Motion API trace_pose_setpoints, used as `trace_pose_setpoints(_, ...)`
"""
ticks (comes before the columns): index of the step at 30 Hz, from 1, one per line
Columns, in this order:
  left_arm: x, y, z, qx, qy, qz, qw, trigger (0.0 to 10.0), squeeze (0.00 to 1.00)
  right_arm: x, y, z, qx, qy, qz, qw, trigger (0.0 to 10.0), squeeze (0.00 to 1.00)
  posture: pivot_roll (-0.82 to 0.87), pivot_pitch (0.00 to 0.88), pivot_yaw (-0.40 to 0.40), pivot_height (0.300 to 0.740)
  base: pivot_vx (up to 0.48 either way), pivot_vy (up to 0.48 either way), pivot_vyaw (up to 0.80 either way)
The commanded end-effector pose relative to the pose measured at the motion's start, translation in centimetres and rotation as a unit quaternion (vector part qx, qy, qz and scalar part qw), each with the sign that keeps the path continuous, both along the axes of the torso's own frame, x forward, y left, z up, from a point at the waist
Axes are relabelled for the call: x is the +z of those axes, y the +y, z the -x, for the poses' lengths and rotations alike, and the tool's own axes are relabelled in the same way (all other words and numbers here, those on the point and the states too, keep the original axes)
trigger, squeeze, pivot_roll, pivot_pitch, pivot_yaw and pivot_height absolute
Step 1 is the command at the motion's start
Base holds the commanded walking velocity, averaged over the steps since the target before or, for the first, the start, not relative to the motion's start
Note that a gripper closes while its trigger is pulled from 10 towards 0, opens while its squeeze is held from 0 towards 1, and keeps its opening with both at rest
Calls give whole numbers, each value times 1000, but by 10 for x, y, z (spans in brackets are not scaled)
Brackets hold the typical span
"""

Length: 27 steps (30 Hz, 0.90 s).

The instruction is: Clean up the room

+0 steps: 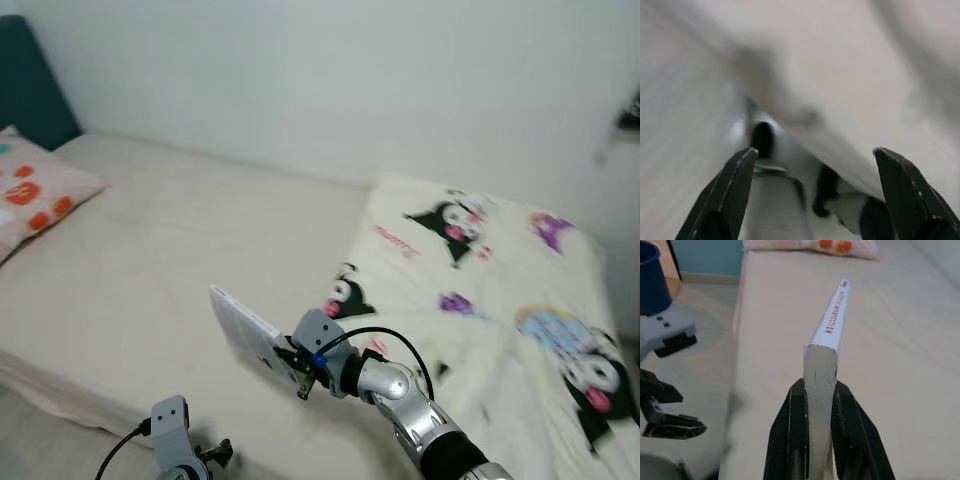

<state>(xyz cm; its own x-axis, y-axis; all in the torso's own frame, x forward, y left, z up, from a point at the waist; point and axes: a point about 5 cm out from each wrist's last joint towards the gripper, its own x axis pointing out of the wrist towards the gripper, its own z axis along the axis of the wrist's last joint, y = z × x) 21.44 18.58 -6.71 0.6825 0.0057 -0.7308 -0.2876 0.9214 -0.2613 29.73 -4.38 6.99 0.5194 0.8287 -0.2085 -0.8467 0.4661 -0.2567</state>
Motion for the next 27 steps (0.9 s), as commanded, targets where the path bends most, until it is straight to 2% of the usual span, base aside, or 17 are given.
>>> trace_pose_setpoints(1, -5, 1, 8, 2, 19, -4, 1000, 10000, 0, 3, 4, 2, 14, -9, -5, 1000, 10000, 0, -177, 87, 10, 740, 0, 0, 569)
trace_pose_setpoints(15, -8, 1, 13, -1, 41, -13, 999, 10000, 0, 2, 2, 2, 11, -8, -1, 1000, 10000, 0, -179, 87, 12, 740, 0, 0, 569)
trace_pose_setpoints(19, -8, 0, 12, -7, 40, -14, 999, 10000, 0, 0, 0, -1, -5, -9, 4, 1000, 10000, 0, -179, 87, 11, 740, 0, 0, 603)
trace_pose_setpoints(22, -7, -2, 10, -20, 29, -14, 999, 10000, 0, -6, -10, -8, -58, 0, 24, 998, 10000, 0, -178, 86, 11, 740, 0, 0, 0)
trace_pose_setpoints(27, -7, -4, 10, -32, 28, -14, 999, 10000, 0, -16, -25, -9, -93, 13, 36, 995, 10000, 0, -177, 88, 11, 740, 0, 0, 0)
